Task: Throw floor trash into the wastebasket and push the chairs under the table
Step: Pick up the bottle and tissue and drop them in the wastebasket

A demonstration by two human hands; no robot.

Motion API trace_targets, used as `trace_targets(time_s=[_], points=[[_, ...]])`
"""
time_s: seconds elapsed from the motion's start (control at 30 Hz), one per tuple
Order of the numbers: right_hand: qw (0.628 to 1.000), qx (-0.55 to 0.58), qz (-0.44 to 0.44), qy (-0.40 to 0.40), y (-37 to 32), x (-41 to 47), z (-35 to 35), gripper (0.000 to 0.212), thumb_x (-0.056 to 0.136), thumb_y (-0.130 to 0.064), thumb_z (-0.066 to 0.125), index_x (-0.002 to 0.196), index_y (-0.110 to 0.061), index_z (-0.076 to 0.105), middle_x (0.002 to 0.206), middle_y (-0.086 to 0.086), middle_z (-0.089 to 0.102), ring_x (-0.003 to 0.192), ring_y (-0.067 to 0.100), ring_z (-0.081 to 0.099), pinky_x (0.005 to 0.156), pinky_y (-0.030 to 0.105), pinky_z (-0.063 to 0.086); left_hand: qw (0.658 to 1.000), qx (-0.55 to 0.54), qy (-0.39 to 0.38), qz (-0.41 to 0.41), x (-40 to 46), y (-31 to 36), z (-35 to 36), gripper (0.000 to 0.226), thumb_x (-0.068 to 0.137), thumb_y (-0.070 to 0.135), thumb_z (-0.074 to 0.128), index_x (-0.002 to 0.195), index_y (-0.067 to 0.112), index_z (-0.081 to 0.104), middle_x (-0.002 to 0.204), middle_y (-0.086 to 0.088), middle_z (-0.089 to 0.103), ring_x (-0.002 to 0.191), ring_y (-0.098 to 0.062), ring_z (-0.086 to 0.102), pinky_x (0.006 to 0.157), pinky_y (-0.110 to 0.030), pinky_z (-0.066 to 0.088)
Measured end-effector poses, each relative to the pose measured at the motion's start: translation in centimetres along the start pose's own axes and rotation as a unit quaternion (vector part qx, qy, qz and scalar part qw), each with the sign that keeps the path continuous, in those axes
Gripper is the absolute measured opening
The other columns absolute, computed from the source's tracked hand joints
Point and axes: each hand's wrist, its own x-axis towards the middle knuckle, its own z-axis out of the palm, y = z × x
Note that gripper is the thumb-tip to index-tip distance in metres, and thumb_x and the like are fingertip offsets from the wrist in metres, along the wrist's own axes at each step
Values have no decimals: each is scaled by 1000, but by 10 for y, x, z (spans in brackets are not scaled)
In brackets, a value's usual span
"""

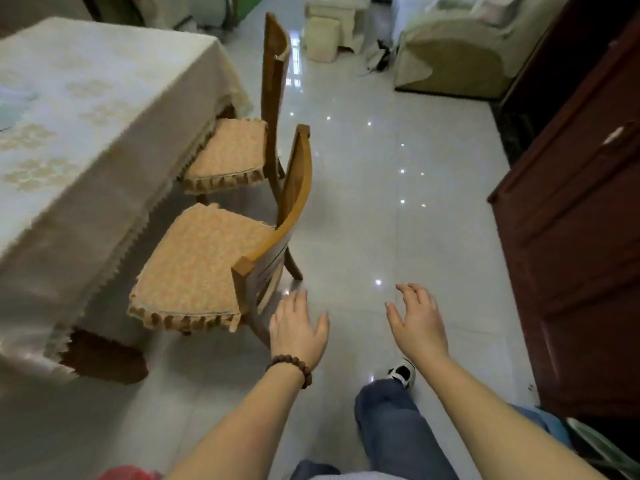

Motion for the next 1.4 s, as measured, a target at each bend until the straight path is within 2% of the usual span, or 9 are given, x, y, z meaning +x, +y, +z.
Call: trace_targets(time_s=[0.1, 0.23, 0.33, 0.57, 0.7, 1.03, 1.23, 1.4], points=[[999, 10, 38, 20, 28, 26, -17, 42, 91, -28, 54, 129, -10, 49, 134, 14, 46, 126, 27, 38, 105, 41, 34, 999, 1, -9, 36, 38, 35, 15, 60, 91, 45, 45, 141, 14, 35, 146, -8, 38, 138, -23, 26, 112, -43, 23], [997, 14, 70, 28, 66, 85, -35, 40, 91, -26, 54, 127, -9, 50, 134, 14, 45, 126, 28, 37, 104, 42, 35, 999, 13, -14, 44, 100, 84, 45, 63, 91, 48, 44, 143, 14, 31, 149, -8, 34, 139, -24, 25, 115, -44, 20], [997, 9, 72, 24, 98, 148, -49, 39, 92, -26, 53, 127, -10, 50, 134, 14, 44, 125, 28, 38, 104, 41, 34, 998, 27, -8, 51, 156, 128, 71, 63, 92, 47, 43, 143, 12, 31, 148, -8, 35, 138, -23, 26, 113, -40, 19], [999, 3, 49, 6, 164, 301, -106, 37, 92, -28, 52, 126, -12, 51, 133, 10, 45, 123, 25, 39, 102, 37, 36, 999, 22, 38, 19, 284, 243, 101, 58, 91, 41, 47, 139, 9, 38, 140, -11, 44, 132, -27, 34, 108, -43, 28], [999, 3, 51, 13, 192, 373, -131, 36, 92, -29, 51, 124, -12, 52, 132, 10, 45, 123, 25, 39, 101, 37, 37, 999, 17, 46, 8, 334, 288, 112, 59, 91, 43, 45, 140, 11, 35, 143, -9, 41, 134, -24, 31, 109, -42, 25], [998, 13, 54, -18, 228, 539, -129, 37, 92, -27, 51, 126, -13, 52, 135, 11, 44, 124, 25, 38, 101, 37, 35, 999, 29, 26, -3, 486, 357, 149, 60, 91, 43, 45, 142, 12, 32, 146, -8, 37, 136, -24, 27, 110, -40, 19], [998, -16, 36, -42, 234, 702, -130, 38, 94, -30, 48, 128, -13, 50, 137, 10, 42, 126, 24, 36, 104, 38, 34, 999, 10, 32, -32, 631, 397, 167, 61, 92, 43, 44, 142, 11, 31, 145, -8, 38, 136, -23, 28, 111, -41, 21], [998, -29, 2, -59, 211, 844, -139, 37, 94, -28, 48, 127, -11, 52, 133, 10, 45, 125, 25, 37, 102, 38, 35, 996, -9, 60, -62, 752, 428, 157, 59, 92, 40, 47, 141, 10, 34, 143, -11, 40, 134, -26, 31, 110, -41, 24]])
